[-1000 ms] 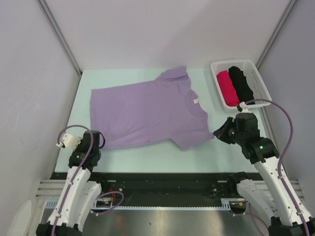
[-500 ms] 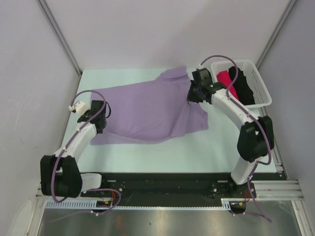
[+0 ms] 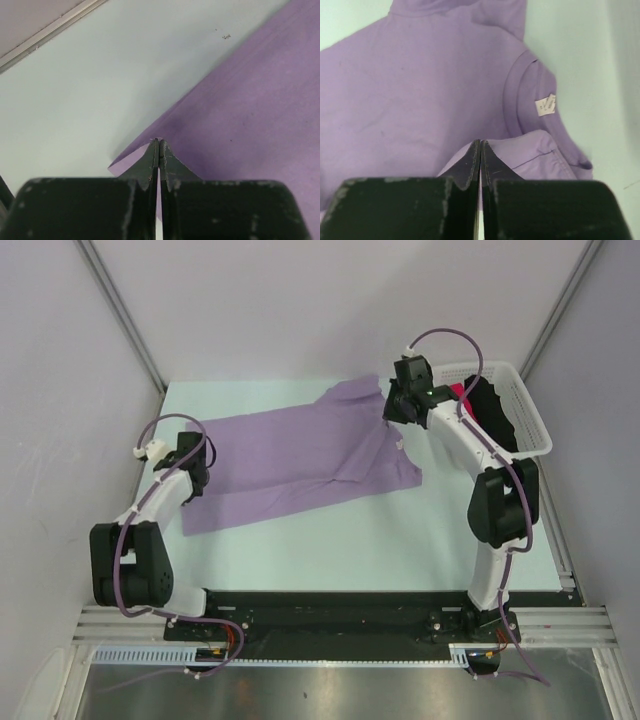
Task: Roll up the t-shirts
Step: Fold the T-shirt at the center of the board.
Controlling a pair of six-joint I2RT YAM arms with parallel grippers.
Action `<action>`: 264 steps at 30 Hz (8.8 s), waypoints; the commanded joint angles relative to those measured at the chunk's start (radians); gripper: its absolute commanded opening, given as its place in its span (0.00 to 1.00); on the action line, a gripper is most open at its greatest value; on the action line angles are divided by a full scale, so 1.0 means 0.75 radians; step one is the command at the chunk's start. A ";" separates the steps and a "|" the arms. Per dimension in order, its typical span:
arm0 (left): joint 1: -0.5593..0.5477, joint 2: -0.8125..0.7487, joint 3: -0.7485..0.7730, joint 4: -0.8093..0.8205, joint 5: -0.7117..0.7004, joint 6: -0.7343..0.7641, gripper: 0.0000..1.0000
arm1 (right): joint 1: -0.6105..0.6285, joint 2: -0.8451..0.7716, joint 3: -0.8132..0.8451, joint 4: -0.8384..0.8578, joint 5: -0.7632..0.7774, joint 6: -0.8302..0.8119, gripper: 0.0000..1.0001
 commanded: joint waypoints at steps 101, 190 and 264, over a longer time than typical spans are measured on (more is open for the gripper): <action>0.021 -0.364 -0.161 0.216 0.721 0.211 0.61 | 0.295 0.366 0.018 0.313 -0.038 0.069 0.01; 0.232 0.334 0.115 0.040 0.335 0.018 0.42 | -0.011 0.552 0.166 0.397 -0.002 -0.508 0.47; 0.229 0.225 0.154 0.011 0.417 -0.035 0.40 | -0.071 0.405 0.076 0.434 -0.155 -0.429 0.00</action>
